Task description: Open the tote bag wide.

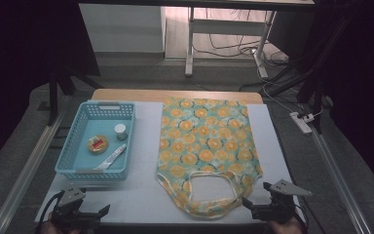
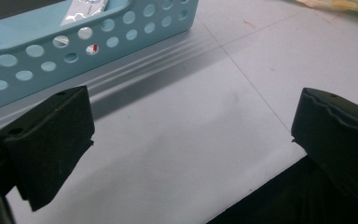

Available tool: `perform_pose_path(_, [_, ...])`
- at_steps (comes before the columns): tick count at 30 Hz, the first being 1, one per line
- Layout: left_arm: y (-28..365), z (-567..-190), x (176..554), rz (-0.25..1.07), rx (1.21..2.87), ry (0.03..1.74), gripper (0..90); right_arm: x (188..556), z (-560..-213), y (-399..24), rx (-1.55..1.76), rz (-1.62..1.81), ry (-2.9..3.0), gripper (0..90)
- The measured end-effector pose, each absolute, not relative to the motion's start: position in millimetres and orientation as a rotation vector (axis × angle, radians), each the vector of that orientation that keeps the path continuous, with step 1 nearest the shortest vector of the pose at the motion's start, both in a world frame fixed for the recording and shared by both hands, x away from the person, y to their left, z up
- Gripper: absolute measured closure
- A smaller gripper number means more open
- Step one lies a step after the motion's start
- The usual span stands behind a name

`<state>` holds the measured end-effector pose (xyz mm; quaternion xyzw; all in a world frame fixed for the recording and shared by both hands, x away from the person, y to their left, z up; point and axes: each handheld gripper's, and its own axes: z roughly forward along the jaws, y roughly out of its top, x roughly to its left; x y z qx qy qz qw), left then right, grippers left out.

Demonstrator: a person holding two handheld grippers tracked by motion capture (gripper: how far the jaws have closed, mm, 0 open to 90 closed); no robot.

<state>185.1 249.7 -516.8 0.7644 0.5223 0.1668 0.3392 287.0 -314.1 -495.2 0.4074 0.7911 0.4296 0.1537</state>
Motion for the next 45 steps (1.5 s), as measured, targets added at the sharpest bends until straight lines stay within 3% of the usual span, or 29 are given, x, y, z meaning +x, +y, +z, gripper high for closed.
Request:
perform_pose_path(24, [249.2,-517.3,186.0,0.414,2.003,1.343,0.0,288.2,-494.8,-312.7,1.134,1.241,2.314,0.0])
perform_pose_path(45, [249.4,-517.4,187.1,0.400,2.003,1.349,0.0,284.9,-488.8,-266.0,0.935,1.259,2.504,0.0])
